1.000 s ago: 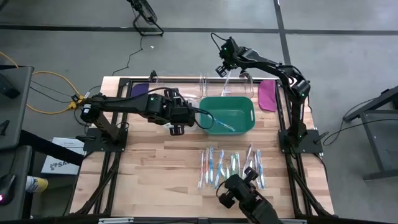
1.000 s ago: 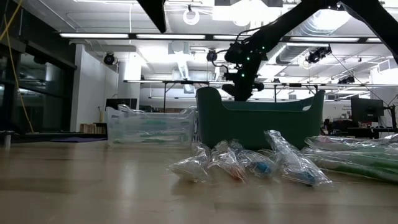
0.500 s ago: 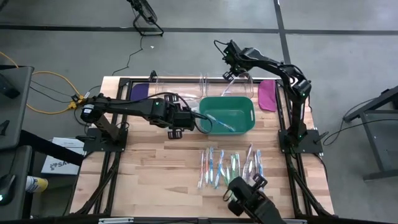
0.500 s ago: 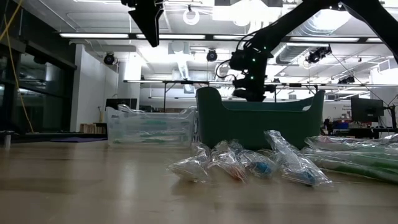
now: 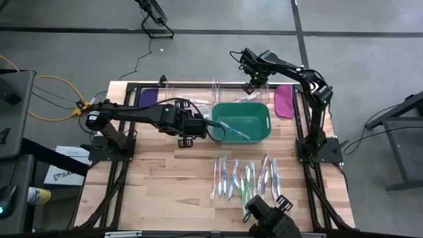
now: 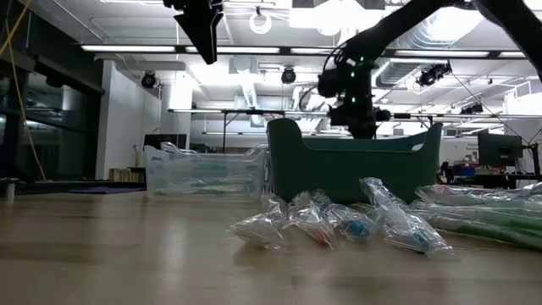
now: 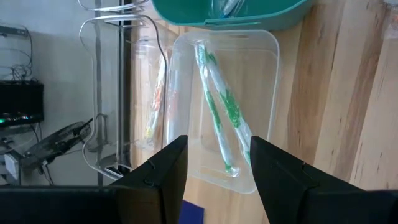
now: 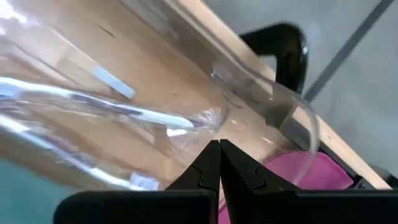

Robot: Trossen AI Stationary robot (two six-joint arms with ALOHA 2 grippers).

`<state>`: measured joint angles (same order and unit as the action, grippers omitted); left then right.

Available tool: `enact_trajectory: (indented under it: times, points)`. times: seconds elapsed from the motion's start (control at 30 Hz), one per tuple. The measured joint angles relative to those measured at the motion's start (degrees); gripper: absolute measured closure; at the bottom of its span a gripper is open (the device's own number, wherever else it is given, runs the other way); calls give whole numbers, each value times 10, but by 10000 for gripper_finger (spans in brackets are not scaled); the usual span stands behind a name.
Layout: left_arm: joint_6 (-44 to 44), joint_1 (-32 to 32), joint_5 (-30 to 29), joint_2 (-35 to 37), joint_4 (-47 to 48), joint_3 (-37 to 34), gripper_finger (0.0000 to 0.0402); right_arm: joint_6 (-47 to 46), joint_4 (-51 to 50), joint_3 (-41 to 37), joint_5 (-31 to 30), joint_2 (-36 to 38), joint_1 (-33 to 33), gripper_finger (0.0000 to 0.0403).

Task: Pick & Place Toothbrushes
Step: Put the purple toothbrush into the right transparent bin

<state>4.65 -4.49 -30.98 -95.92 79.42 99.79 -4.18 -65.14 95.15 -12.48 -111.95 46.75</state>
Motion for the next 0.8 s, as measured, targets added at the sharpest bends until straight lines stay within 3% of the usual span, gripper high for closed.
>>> enact_trajectory:
  times: [0.23,0.43,0.57,0.67,0.8]
  points:
    - [-12,0,0,0,0,0,236,-24,1,0,29,97,-20,398]
    - [-36,-1,-8,5,1,0,236,-85,-14,0,109,191,-41,398]
    - [-68,-6,-24,18,-7,-2,236,-132,-44,-7,125,245,-73,398]
    - [-94,-5,-23,43,-52,-33,236,-176,-62,-32,125,287,-114,398]
    - [-151,-5,10,102,-186,-130,236,-261,-63,-93,125,345,-186,398]
